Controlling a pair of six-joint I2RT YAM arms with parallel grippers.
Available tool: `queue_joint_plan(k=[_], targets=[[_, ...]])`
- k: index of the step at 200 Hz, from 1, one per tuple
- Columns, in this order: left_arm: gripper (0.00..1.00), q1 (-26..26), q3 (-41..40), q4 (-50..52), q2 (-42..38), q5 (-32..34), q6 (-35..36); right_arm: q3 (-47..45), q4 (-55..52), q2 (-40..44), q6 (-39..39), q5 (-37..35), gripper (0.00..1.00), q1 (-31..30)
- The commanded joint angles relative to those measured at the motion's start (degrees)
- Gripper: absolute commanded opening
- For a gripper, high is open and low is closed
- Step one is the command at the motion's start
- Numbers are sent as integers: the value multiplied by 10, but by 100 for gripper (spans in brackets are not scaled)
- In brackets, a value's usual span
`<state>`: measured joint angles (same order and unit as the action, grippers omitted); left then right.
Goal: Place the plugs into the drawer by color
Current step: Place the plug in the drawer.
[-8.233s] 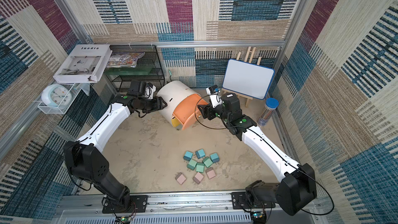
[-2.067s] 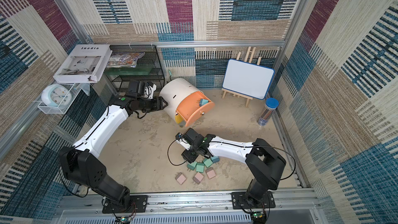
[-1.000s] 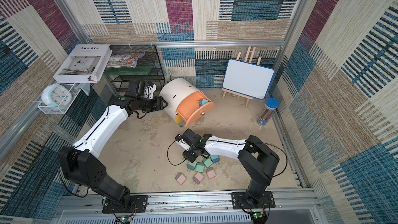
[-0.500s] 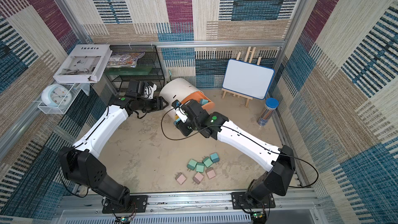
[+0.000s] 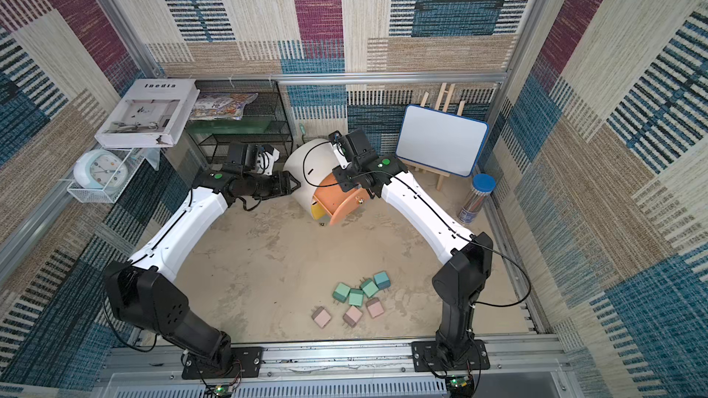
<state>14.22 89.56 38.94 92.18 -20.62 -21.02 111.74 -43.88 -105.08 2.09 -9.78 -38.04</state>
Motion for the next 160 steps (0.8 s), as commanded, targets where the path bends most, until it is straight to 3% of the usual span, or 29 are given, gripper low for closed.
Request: queue_joint_plan(k=[1, 160], targets=[[69, 0, -3, -7, -5, -5, -4, 2, 13, -12, 8, 5, 34, 1], [69, 2, -4, -8, -5, -4, -3, -40, 117, -60, 19, 44, 39, 17]])
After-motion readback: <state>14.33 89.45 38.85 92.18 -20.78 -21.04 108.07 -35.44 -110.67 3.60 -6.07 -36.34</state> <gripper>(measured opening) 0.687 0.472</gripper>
